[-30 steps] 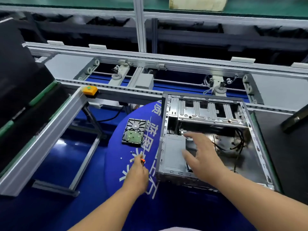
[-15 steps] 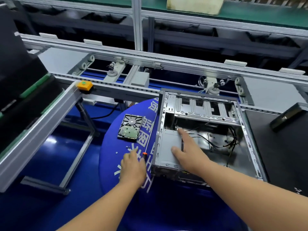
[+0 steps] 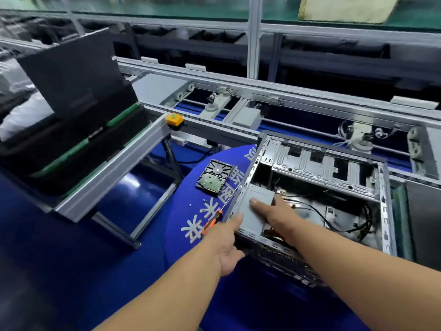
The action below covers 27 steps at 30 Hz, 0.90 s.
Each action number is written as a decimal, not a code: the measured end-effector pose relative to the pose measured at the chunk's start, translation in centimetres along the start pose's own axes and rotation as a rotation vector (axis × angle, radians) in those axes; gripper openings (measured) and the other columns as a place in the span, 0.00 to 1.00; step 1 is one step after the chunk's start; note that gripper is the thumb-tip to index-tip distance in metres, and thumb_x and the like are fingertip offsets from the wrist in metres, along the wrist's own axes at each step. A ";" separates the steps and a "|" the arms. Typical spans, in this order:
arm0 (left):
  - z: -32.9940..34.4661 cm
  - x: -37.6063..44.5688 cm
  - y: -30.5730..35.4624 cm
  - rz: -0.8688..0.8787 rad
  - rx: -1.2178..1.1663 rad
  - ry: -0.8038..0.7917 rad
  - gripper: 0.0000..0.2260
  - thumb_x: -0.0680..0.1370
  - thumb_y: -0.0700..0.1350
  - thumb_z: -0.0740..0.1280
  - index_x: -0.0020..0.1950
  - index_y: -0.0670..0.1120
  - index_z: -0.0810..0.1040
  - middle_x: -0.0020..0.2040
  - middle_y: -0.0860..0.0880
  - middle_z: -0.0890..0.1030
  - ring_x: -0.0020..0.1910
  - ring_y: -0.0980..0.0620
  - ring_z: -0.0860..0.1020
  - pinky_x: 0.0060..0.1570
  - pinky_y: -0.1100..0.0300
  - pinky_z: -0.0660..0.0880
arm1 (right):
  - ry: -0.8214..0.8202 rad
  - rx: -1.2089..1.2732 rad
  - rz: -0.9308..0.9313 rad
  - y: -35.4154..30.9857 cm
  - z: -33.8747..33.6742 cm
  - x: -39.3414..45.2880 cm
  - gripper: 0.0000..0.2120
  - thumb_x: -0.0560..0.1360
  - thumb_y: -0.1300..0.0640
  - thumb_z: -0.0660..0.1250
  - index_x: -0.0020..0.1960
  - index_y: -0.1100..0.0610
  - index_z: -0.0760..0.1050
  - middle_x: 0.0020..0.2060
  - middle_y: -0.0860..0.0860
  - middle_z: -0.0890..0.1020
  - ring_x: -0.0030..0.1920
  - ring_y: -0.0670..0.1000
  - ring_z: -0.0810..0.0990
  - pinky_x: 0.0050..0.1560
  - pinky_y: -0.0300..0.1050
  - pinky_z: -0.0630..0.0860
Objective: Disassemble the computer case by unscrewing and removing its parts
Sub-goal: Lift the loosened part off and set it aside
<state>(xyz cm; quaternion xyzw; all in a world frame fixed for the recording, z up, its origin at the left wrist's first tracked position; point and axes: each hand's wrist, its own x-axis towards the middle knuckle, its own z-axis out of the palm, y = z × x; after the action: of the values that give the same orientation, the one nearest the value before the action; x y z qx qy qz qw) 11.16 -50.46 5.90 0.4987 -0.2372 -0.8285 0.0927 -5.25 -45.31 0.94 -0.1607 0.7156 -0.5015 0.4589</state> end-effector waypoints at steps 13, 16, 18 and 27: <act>0.7 1.1 -0.8 0.102 -0.037 0.124 0.11 0.85 0.38 0.66 0.64 0.33 0.79 0.53 0.36 0.86 0.51 0.40 0.83 0.50 0.45 0.82 | -0.050 0.038 -0.034 0.7 -1.2 1.1 0.38 0.70 0.35 0.75 0.70 0.51 0.64 0.60 0.53 0.81 0.57 0.59 0.83 0.59 0.63 0.81; 0.5 1.1 -0.8 0.113 -0.033 0.106 0.12 0.86 0.39 0.65 0.65 0.33 0.79 0.57 0.36 0.84 0.53 0.39 0.81 0.52 0.45 0.82 | -0.089 0.096 0.008 0.7 -1.8 1.4 0.35 0.67 0.34 0.77 0.66 0.46 0.67 0.59 0.53 0.82 0.54 0.59 0.85 0.49 0.60 0.84; 0.4 1.2 -0.9 0.126 -0.051 0.091 0.12 0.86 0.39 0.64 0.65 0.33 0.79 0.59 0.35 0.85 0.56 0.38 0.82 0.59 0.42 0.82 | -0.102 0.124 0.015 0.6 -2.0 1.7 0.28 0.69 0.36 0.78 0.60 0.44 0.69 0.58 0.54 0.82 0.49 0.58 0.87 0.40 0.53 0.84; 0.1 1.3 -1.1 0.144 -0.105 0.056 0.11 0.86 0.37 0.63 0.63 0.31 0.79 0.47 0.37 0.86 0.33 0.47 0.83 0.34 0.54 0.82 | -0.145 0.089 -0.007 0.0 -4.5 1.3 0.28 0.65 0.35 0.81 0.56 0.43 0.72 0.57 0.64 0.82 0.52 0.65 0.85 0.51 0.77 0.78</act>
<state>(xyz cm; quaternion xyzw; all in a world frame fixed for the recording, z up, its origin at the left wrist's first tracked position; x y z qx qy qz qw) 10.52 -49.95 4.37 0.4977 -0.2261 -0.8168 0.1845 -9.65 -43.67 0.66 -0.1787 0.6569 -0.5215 0.5143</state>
